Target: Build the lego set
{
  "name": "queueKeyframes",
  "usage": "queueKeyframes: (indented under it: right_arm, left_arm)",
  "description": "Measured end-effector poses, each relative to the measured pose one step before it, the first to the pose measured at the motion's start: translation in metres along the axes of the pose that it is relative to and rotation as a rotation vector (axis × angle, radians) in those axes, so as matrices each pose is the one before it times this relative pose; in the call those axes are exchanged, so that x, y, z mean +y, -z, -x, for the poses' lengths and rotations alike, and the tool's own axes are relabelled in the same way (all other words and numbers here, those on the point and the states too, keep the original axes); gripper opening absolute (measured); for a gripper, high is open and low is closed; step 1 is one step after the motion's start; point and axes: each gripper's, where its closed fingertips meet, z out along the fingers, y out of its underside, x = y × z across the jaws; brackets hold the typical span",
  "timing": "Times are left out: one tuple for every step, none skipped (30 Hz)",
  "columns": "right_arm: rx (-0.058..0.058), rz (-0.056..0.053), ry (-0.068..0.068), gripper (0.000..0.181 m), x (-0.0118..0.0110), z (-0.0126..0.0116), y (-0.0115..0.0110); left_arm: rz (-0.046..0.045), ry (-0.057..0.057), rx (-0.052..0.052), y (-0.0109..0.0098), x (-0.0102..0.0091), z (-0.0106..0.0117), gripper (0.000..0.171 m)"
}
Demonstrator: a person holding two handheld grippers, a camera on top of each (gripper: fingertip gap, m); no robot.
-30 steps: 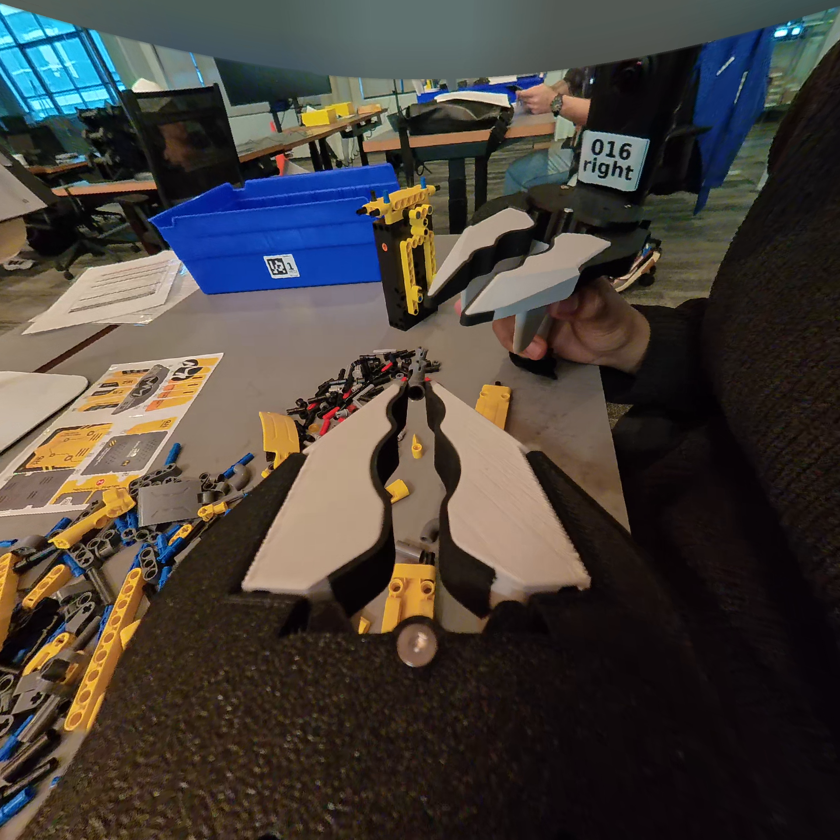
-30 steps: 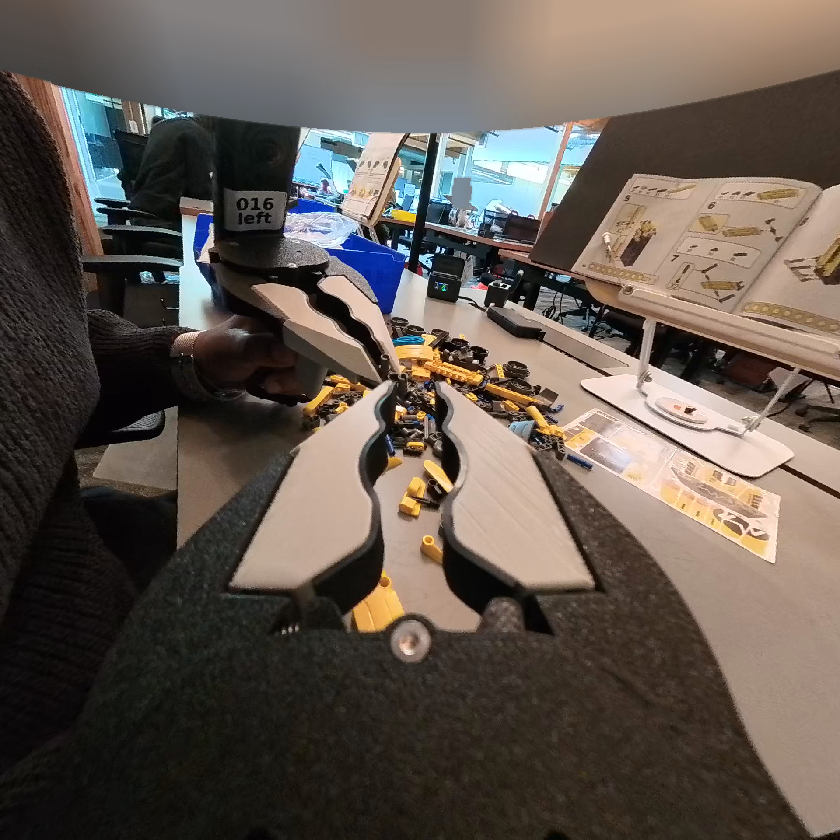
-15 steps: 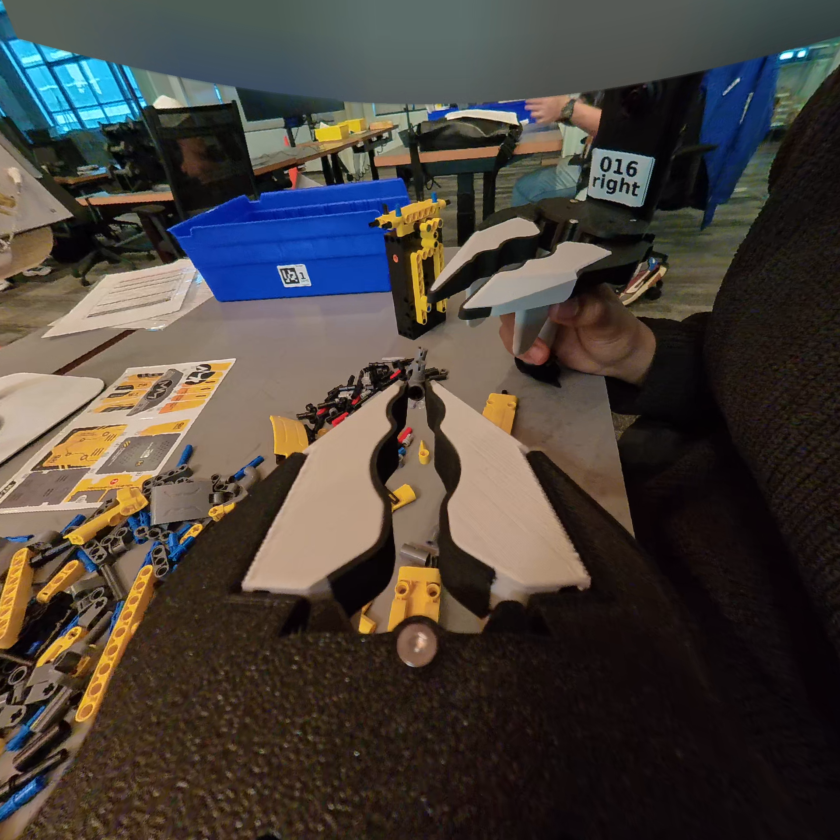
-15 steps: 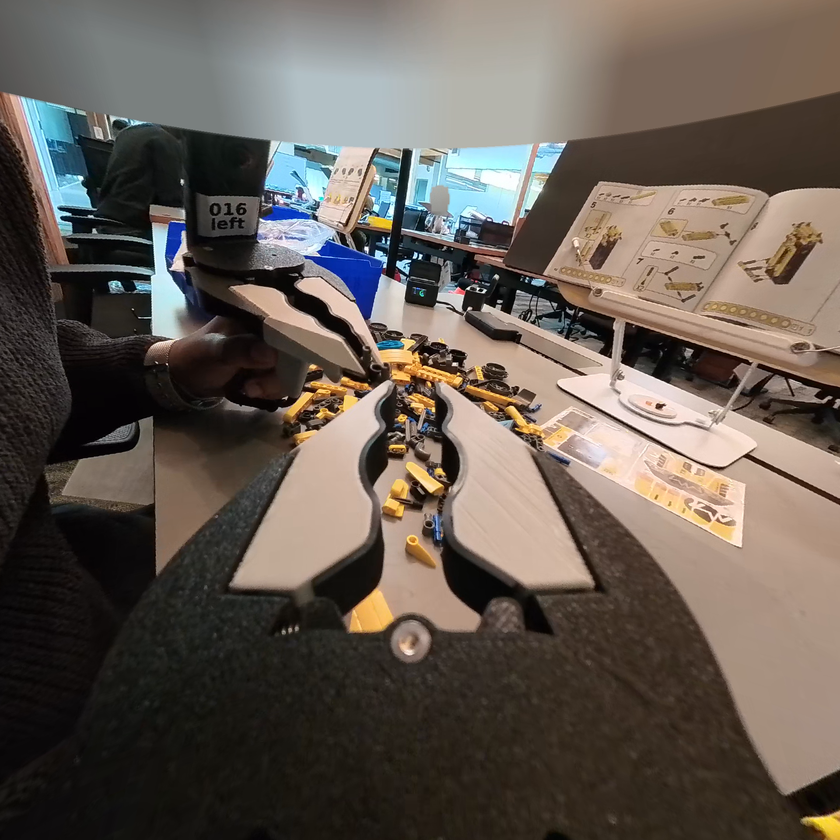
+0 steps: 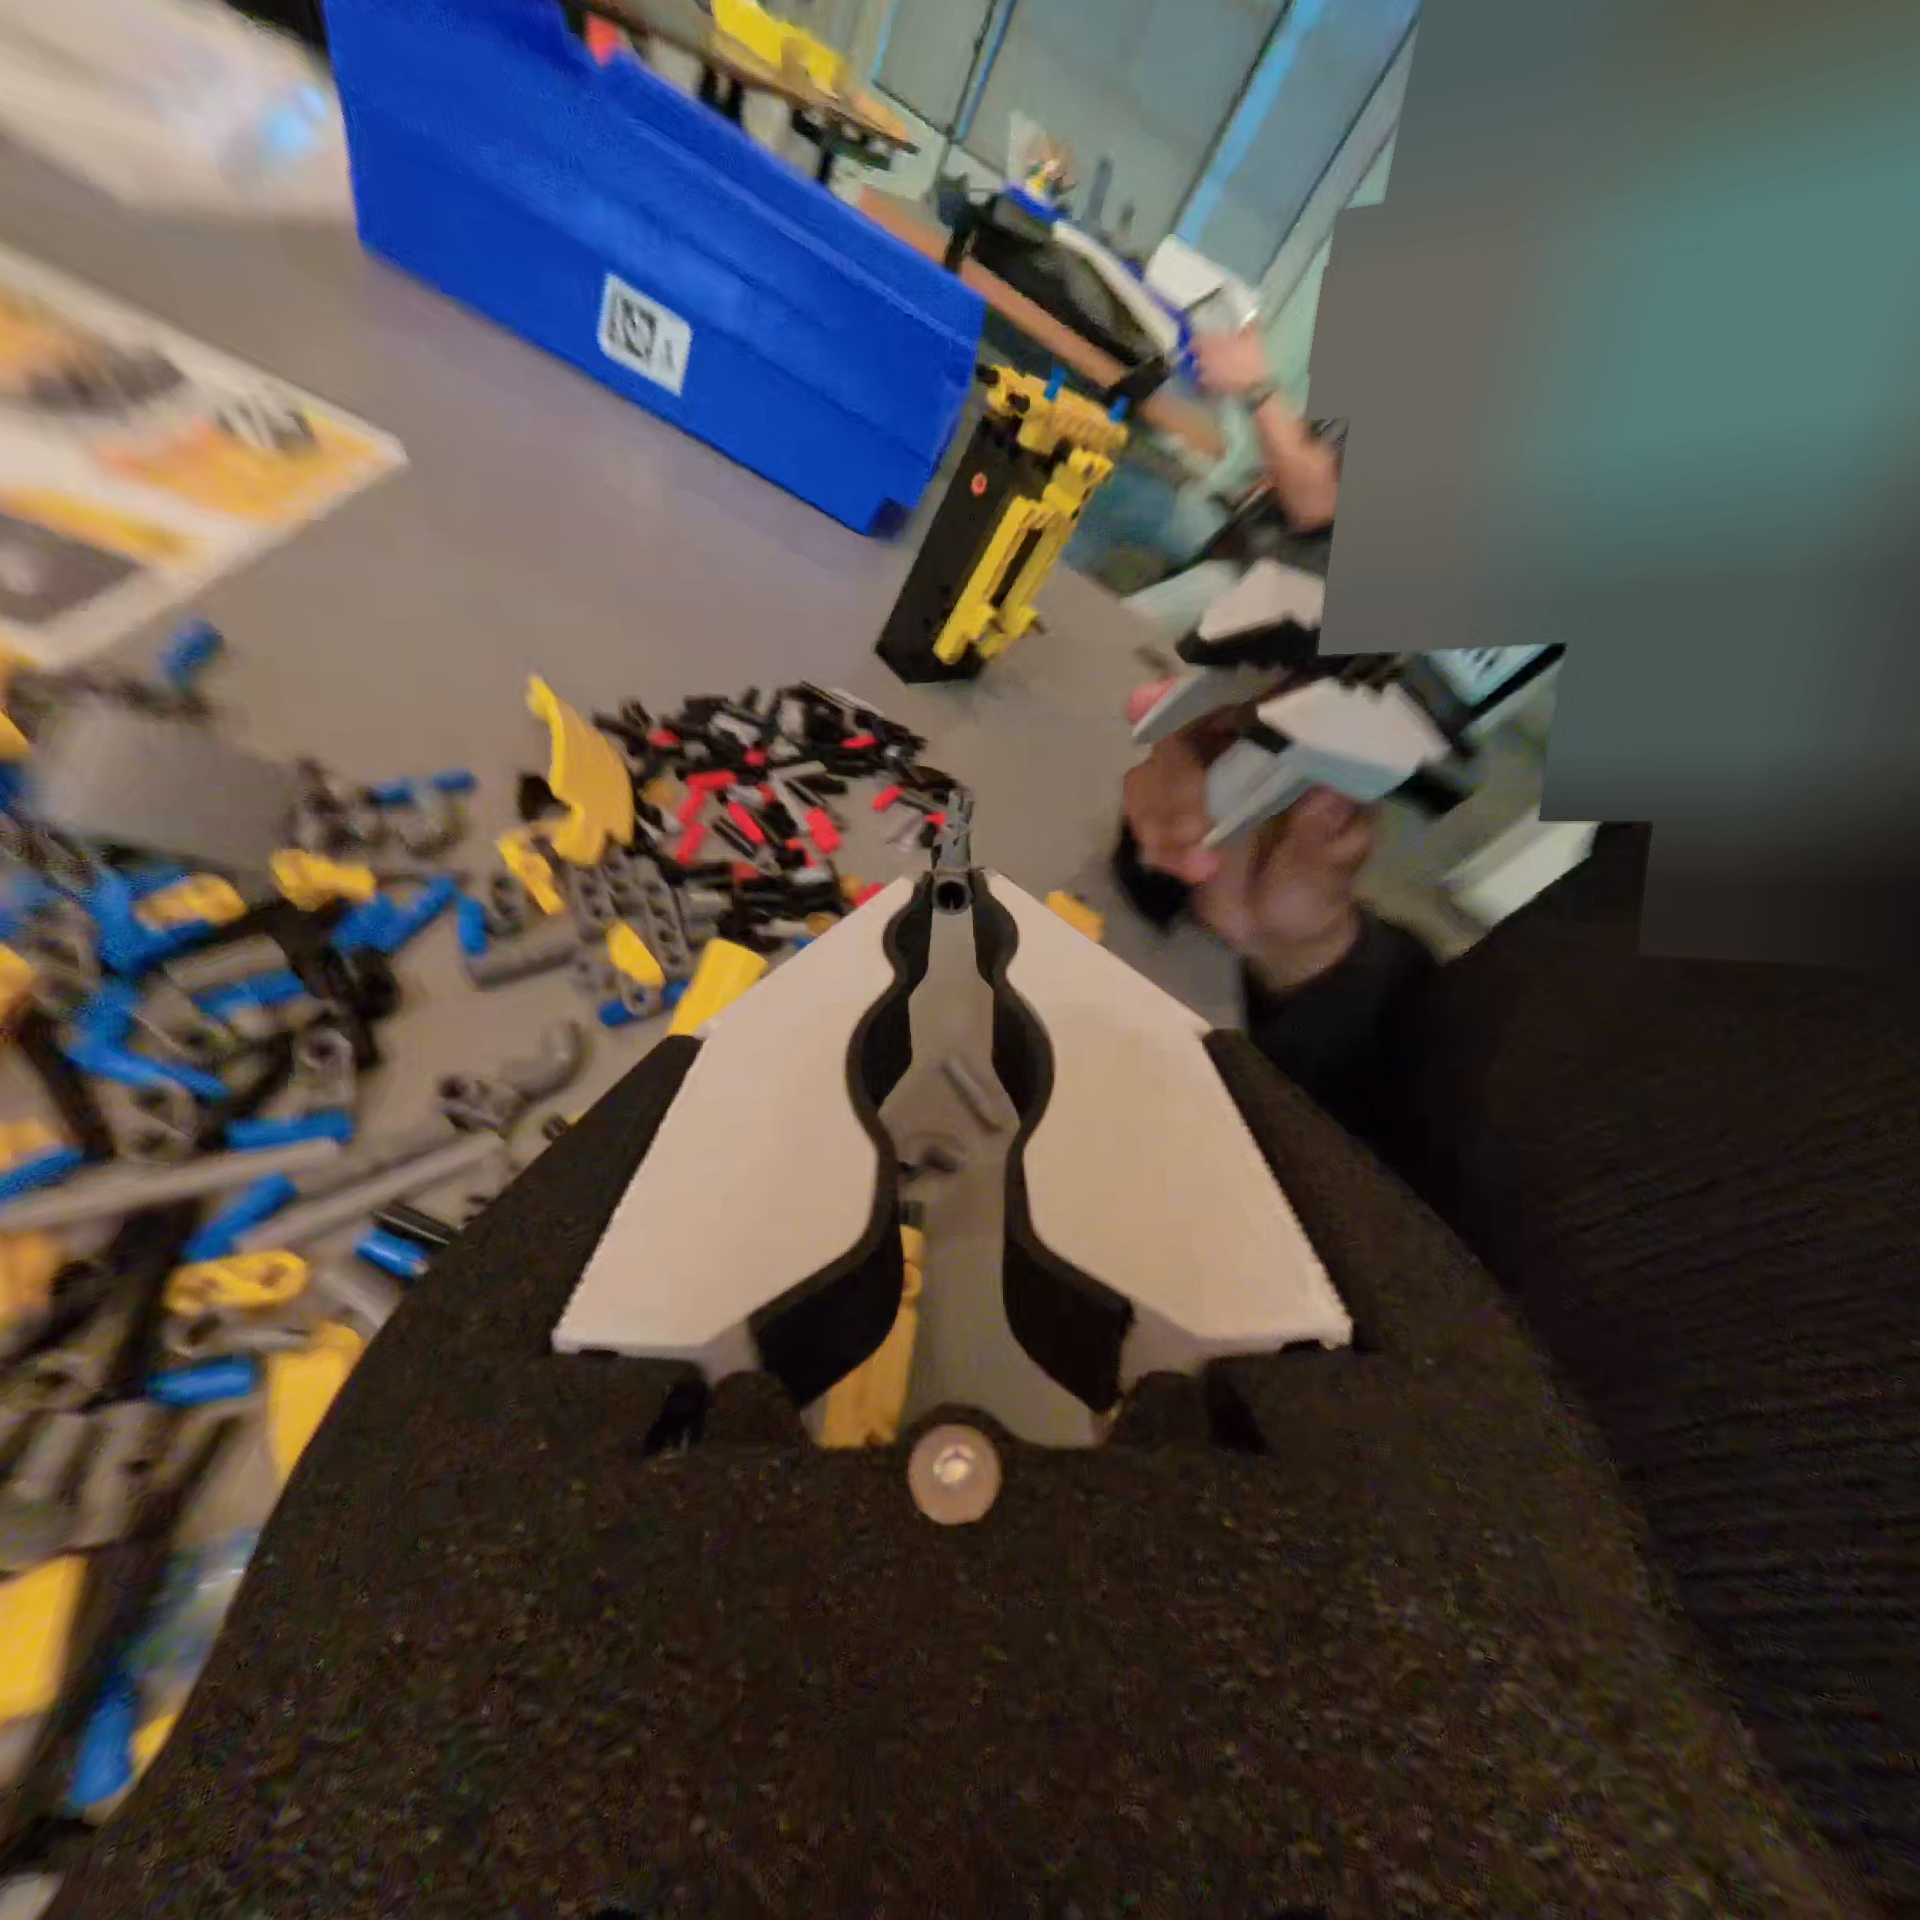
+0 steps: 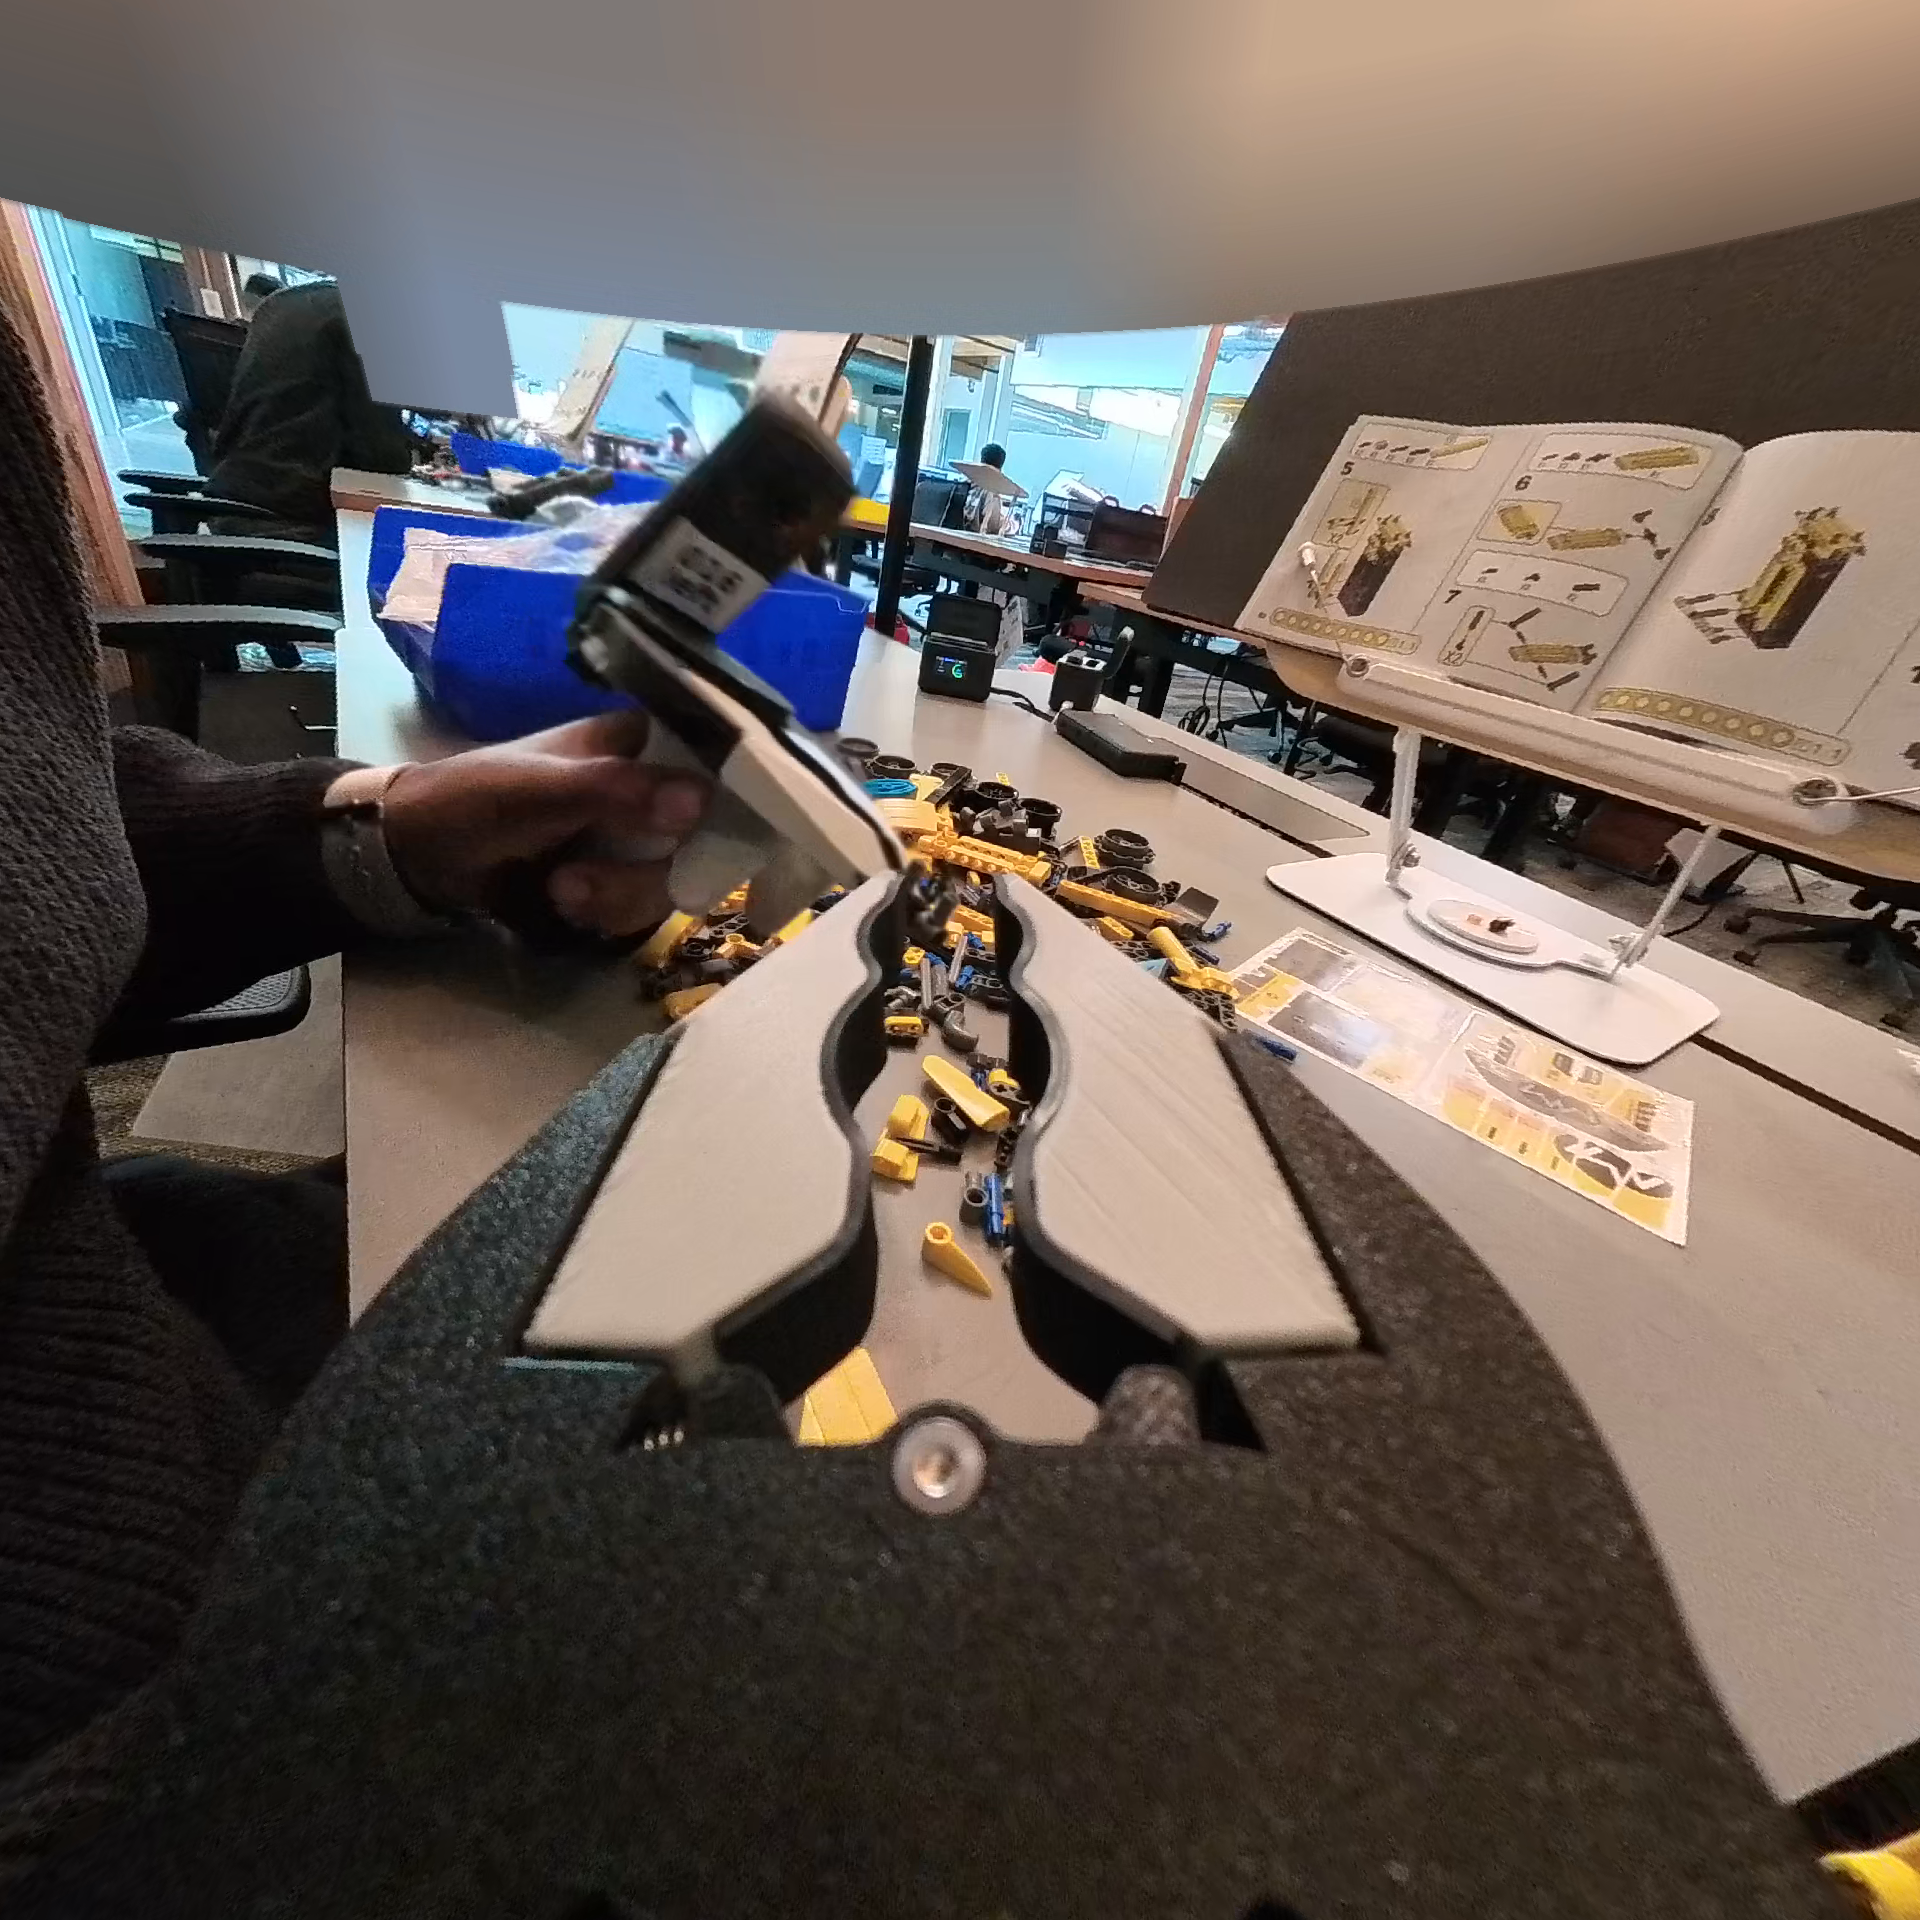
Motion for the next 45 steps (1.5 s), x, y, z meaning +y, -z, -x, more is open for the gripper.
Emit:
queueKeyframes:
  right_arm:
    - [0.0005,-0.0001,0.0008,0.016,-0.00002,-0.00012,-0.00001]
    - [0.0007,0.0005,0.0010,0.016,0.00004,-0.00004,0.00008]
    - [0.0017,0.0005,0.0011,0.016,0.00004,-0.00019,0.00008]
    - [0.0012,-0.0003,0.0008,0.016,-0.00007,-0.00010,0.00003]
    - [0.0007,0.0000,0.0003,0.016,0.00000,-0.00012,0.00000]
    - [0.0008,0.0005,0.0002,0.016,0.00008,-0.00017,-0.00006]
    - [0.0011,0.0003,0.0002,0.016,0.00005,-0.00026,0.00006]
    - [0.0009,0.0002,0.0002,0.016,0.00004,-0.00018,-0.00008]
    - [0.0004,0.0002,0.0001,0.016,0.00006,-0.00019,-0.00003]
    - [0.0004,0.0005,0.0000,0.016,0.00010,-0.00013,-0.00014]
    - [0.0006,0.0007,0.0001,0.016,0.00013,-0.00017,-0.00013]
    - [0.0000,0.0007,0.0000,0.016,0.00009,0.00005,-0.00008]
    - [-0.0001,0.0007,0.0002,0.016,0.00012,-0.00008,-0.00013]
    - [0.0004,0.0002,0.0003,0.016,0.00002,-0.00007,0.00001]
    - [0.0001,-0.0001,0.0001,0.016,0.00000,-0.00006,-0.00010]
    - [0.0002,-0.0001,0.0000,0.016,0.00008,-0.00001,0.00000]
    - [0.0003,-0.0002,-0.0003,0.016,-0.00002,-0.00011,0.00003]
    - [-0.0002,-0.0006,-0.0004,0.016,-0.00007,-0.00003,0.00000]
    - [0.0000,-0.0006,-0.0002,0.015,-0.00008,-0.00004,0.00009]
    - [0.0002,-0.0001,-0.0002,0.016,-0.00001,-0.00010,0.00003]
    - [-0.0003,0.0002,-0.0006,0.016,0.00006,-0.00005,-0.00003]
    - [-0.0004,0.0004,-0.0004,0.016,0.00018,0.00002,-0.00015]
    - [0.0000,0.0005,0.0002,0.016,0.00005,0.00007,-0.00001]
    - [0.0002,0.0003,0.0002,0.016,0.00006,-0.00008,-0.00007]
    - [-0.0002,0.0001,0.0002,0.016,0.00011,0.00003,0.00001]
    - [0.0003,0.0001,0.0004,0.016,0.00000,0.00003,-0.00003]
    - [0.0002,0.0002,0.0000,0.016,0.00003,-0.00003,0.00001]
    - [-0.0003,0.0001,-0.0005,0.016,0.00004,-0.00005,-0.00004]
    - [-0.0002,0.0004,-0.0006,0.016,0.00007,0.00003,-0.00006]
    - [-0.0001,0.0005,-0.0006,0.016,0.00009,-0.00008,-0.00002]
    - [0.0000,0.0001,-0.0003,0.016,0.00002,-0.00002,-0.00009]
    - [0.0000,-0.0001,-0.0001,0.016,-0.00003,0.00005,0.00008]
    - [0.0001,-0.0003,0.0002,0.016,-0.00006,0.00000,0.00007]
    - [0.0000,-0.0003,0.0000,0.016,-0.00006,0.00004,0.00007]
    - [-0.0002,-0.0004,0.0000,0.016,-0.00007,0.00007,0.00006]
    - [0.0001,-0.0004,0.0005,0.016,-0.00007,-0.00001,0.00006]
    - [0.0001,-0.0005,0.0005,0.015,-0.00011,0.00011,0.00011]
    - [-0.0001,-0.0001,0.0001,0.016,-0.00005,0.00009,0.00017]
    - [-0.0001,0.0000,-0.0001,0.016,-0.00001,0.00012,-0.00004]
    - [-0.0001,0.0003,-0.0002,0.016,0.00004,0.00004,0.00002]
    - [0.0001,0.0001,0.0002,0.016,-0.00002,0.00010,0.00005]
    - [0.0001,0.0001,0.0003,0.016,-0.00002,0.00009,0.00005]
    - [0.0001,0.0002,0.0001,0.016,0.00001,0.00002,0.00010]
    - [0.0000,0.0003,-0.0001,0.016,-0.00007,0.00007,-0.00003]
    - [-0.0001,0.0004,0.0000,0.016,0.00006,0.00011,-0.00024]
  left_arm:
    - [-0.02693,0.1287,0.0646,0.00269,-0.00222,0.00164,0.007]
    - [-0.04112,0.1027,0.0660,0.00429,-0.00515,-0.00094,0.007]
    - [-0.03464,0.0632,0.0296,0.00422,-0.00444,0.00120,0.006]
    - [-0.01100,0.0296,-0.0109,0.00246,-0.00114,0.00464,0.006]
    - [0.00191,0.0072,-0.0153,0.00035,0.00087,0.00298,0.006]
    - [0.00712,-0.0001,-0.0128,-0.00123,0.00161,0.00159,0.006]
    - [0.00894,0.0042,-0.0110,-0.00171,0.00187,0.00163,0.006]
    - [0.00735,0.0127,0.0045,-0.00128,0.00145,0.00023,0.006]
    - [-0.00096,0.0212,0.0101,-0.00034,0.00018,0.00020,0.006]
    - [-0.00624,0.0231,0.0033,0.00042,-0.00080,0.00151,0.006]
    - [-0.00567,0.0214,0.0110,0.00081,-0.00090,0.00037,0.006]
    - [-0.00664,0.0206,0.0157,0.00048,-0.00092,-0.00066,0.006]
    - [-0.00097,0.0208,0.0113,-0.00003,-0.00001,0.00004,0.006]
    - [0.00731,0.0213,0.0116,-0.00071,0.00135,0.00014,0.006]
    - [0.00850,0.0184,0.0135,-0.00114,0.00174,-0.00058,0.006]
    - [0.01073,0.0135,0.0041,-0.00120,0.00192,0.00059,0.006]
    - [0.01229,0.0076,-0.0004,-0.00112,0.00212,0.00080,0.006]
    - [0.01055,0.0038,0.0062,-0.00103,0.00168,-0.00057,0.006]
    - [0.00736,0.0032,0.0087,-0.00059,0.00126,-0.00089,0.006]
    - [0.00228,0.0064,0.0029,-0.00011,0.00033,0.00018,0.006]
    - [0.00199,0.0076,0.0070,0.00007,0.00027,-0.00025,0.006]
    - [0.00187,0.0061,0.0093,0.00005,0.00034,-0.00073,0.006]
    - [0.00311,0.0043,0.0002,-0.00028,0.00050,0.00044,0.006]
    - [0.00541,0.0017,0.0002,-0.00050,0.00083,0.00017,0.006]
    - [0.00452,-0.0005,0.0038,-0.00046,0.00067,-0.00062,0.006]
    - [0.00225,0.0007,-0.0025,-0.00011,0.00051,0.00053,0.006]
    - [0.00133,0.0017,0.0040,-0.00015,0.00014,-0.00042,0.006]
    - [0.00047,0.0017,0.0059,0.00001,0.00004,-0.00071,0.007]
    - [-0.00022,0.0030,-0.0014,0.00008,-0.00006,0.00057,0.007]
    - [0.00089,0.0025,0.0010,-0.00004,0.00010,0.00004,0.007]
    - [0.00188,0.0000,0.0028,-0.00017,0.00019,-0.00035,0.007]
    - [0.00095,-0.0007,-0.0015,-0.00007,0.00016,0.00025,0.007]
    - [0.00101,0.0002,0.0000,-0.00007,0.00017,-0.00002,0.007]
    - [0.00085,0.0004,0.0024,-0.00010,0.00007,-0.00023,0.007]
    - [-0.00047,0.0001,0.0003,0.00011,-0.00009,-0.00003,0.007]
    - [-0.00046,0.0003,0.0008,0.00011,-0.00009,-0.00012,0.006]
    - [-0.00036,-0.0001,0.0011,-0.00002,-0.00005,-0.00015,0.006]
    - [-0.00110,-0.0008,0.0000,0.00014,-0.00018,-0.00005,0.006]
    - [-0.00075,-0.0001,-0.0002,0.00009,-0.00013,0.00004,0.006]
    - [-0.00004,0.0006,0.0008,-0.00003,-0.00008,0.00000,0.006]
    - [0.00014,0.0000,0.0001,0.00001,0.00002,-0.00001,0.006]
    - [-0.00013,-0.0001,-0.0001,-0.00001,-0.00002,0.00002,0.006]
    - [0.00000,0.0004,0.0001,-0.00008,-0.00005,-0.00001,0.006]
    - [0.00006,0.0003,0.0004,0.00006,-0.00002,0.00006,0.006]
    - [-0.00005,-0.0001,0.0001,-0.00001,-0.00005,-0.00010,0.006]
